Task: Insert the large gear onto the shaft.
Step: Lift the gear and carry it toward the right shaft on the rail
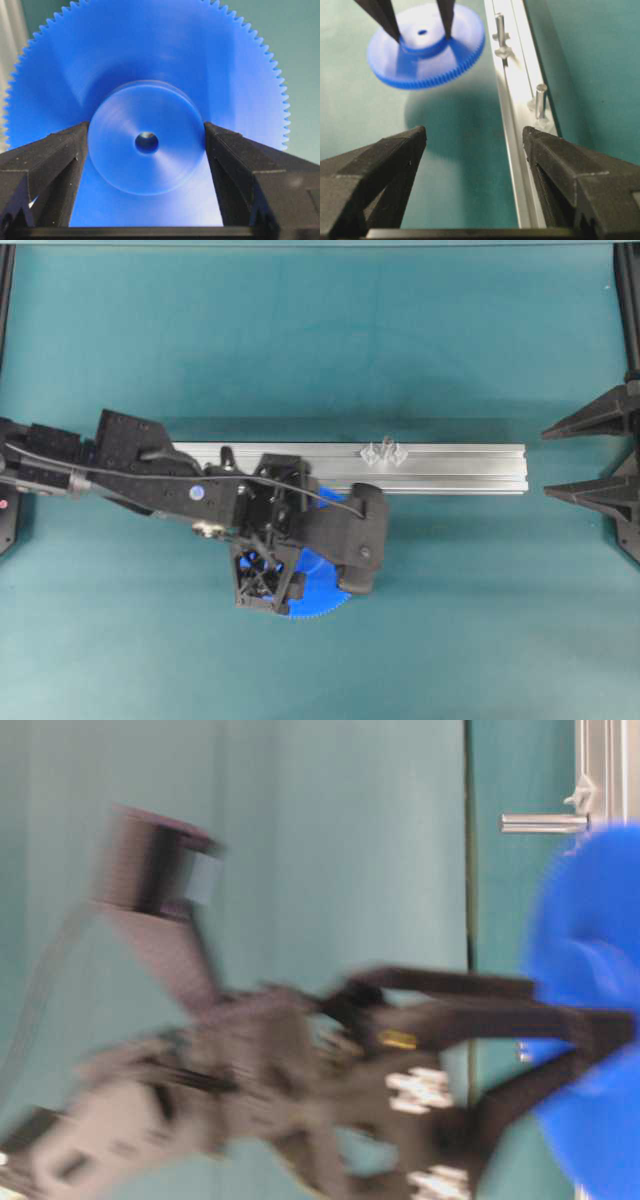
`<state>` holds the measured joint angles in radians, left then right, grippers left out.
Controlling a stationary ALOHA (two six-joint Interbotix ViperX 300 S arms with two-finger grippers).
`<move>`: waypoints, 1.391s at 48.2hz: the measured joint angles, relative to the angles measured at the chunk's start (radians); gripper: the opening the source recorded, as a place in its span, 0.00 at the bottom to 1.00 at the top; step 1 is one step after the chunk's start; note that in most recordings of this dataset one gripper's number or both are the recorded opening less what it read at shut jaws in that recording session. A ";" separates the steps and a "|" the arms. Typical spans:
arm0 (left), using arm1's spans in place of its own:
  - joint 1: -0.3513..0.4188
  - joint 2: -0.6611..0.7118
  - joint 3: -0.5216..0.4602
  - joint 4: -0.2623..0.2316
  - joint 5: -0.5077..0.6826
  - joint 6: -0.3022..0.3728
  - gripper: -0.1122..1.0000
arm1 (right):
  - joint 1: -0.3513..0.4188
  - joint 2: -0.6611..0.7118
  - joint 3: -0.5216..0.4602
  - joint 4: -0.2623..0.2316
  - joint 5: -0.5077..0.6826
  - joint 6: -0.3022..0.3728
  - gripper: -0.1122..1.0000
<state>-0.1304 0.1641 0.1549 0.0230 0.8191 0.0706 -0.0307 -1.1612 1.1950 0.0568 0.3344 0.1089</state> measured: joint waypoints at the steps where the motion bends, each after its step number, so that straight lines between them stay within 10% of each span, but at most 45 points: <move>1: 0.005 0.000 -0.012 -0.002 0.009 0.012 0.81 | 0.002 0.000 0.000 0.002 0.000 0.000 0.87; 30: 0.193 0.015 -0.173 0.003 -0.011 0.337 0.81 | 0.000 -0.031 0.011 0.000 -0.009 0.000 0.87; 67: 0.253 0.222 -0.311 0.003 -0.071 0.353 0.81 | 0.002 -0.034 0.025 0.000 -0.037 0.000 0.87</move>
<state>0.1227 0.3866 -0.1565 0.0261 0.7486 0.4234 -0.0291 -1.1950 1.2195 0.0568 0.2976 0.1089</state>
